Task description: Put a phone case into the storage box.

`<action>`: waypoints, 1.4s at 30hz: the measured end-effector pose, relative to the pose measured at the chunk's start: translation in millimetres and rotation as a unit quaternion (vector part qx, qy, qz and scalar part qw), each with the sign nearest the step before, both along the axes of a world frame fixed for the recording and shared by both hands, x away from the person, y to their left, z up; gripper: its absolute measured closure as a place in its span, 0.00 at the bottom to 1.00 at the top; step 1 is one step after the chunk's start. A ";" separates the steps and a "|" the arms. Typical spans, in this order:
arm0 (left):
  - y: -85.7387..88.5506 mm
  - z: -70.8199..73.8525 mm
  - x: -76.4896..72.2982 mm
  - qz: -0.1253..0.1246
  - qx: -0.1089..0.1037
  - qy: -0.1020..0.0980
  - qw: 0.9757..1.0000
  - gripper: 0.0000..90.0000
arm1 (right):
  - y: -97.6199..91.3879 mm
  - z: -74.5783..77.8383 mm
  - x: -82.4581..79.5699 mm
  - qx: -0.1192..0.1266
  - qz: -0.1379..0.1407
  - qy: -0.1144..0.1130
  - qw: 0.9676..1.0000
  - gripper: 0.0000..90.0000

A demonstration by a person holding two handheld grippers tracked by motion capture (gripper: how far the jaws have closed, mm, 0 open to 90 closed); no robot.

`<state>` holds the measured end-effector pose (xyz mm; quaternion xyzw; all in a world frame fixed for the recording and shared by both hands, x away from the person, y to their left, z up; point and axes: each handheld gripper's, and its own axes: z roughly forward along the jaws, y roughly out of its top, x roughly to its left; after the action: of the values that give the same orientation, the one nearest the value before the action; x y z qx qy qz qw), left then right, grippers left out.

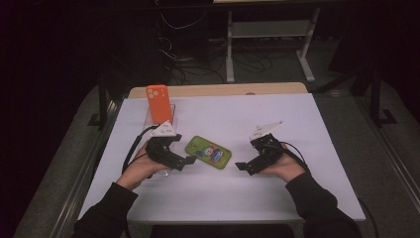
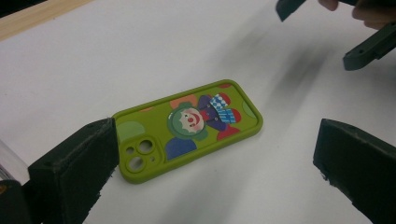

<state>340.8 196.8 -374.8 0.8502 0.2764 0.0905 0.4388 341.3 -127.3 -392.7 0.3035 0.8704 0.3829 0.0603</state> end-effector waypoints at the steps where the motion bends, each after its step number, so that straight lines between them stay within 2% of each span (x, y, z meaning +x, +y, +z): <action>1: -0.4 -0.2 0.0 0.000 -0.001 0.000 1.000 0.00 | 3.9 0.7 3.0 -0.002 0.001 0.000 1.000 0.00; 15: -1.3 -0.7 -0.5 -0.001 -0.002 0.001 1.000 0.00 | 54.9 4.6 39.3 -0.019 0.013 0.008 1.000 0.00; 20: -1.5 -0.7 -0.4 0.000 -0.003 0.002 1.000 0.00 | 72.1 -3.5 48.3 -0.039 0.019 0.009 0.999 0.00; 22: -1.3 -0.9 -0.6 -0.001 -0.002 0.003 1.000 0.00 | 77.5 -8.1 52.3 -0.058 0.026 0.002 0.998 0.00; 25: -1.1 -1.4 -0.3 -0.001 -0.003 0.003 1.000 0.00 | 85.5 -15.3 55.1 -0.075 0.029 0.000 0.997 0.00; 32: -1.7 -1.7 -0.6 -0.002 0.001 0.002 1.000 0.00 | 99.2 -32.1 56.5 -0.106 0.037 0.017 0.994 0.01; 38: -1.4 -1.3 -0.4 -0.002 0.001 0.002 1.000 0.00 | 106.0 -41.4 55.0 -0.113 0.043 0.029 0.992 0.05; 39: -1.5 -1.3 -0.6 -0.001 -0.001 0.002 1.000 0.00 | 106.7 -42.6 55.2 -0.119 0.044 0.024 0.992 0.06; 42: -1.3 -1.2 -0.5 0.001 -0.001 0.002 1.000 0.00 | 107.6 -45.1 55.2 -0.122 0.046 0.026 0.991 0.08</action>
<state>340.3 195.6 -376.0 0.8500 0.2778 0.0890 0.4387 396.5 -19.7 -437.8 0.2632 0.9250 0.2681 0.0569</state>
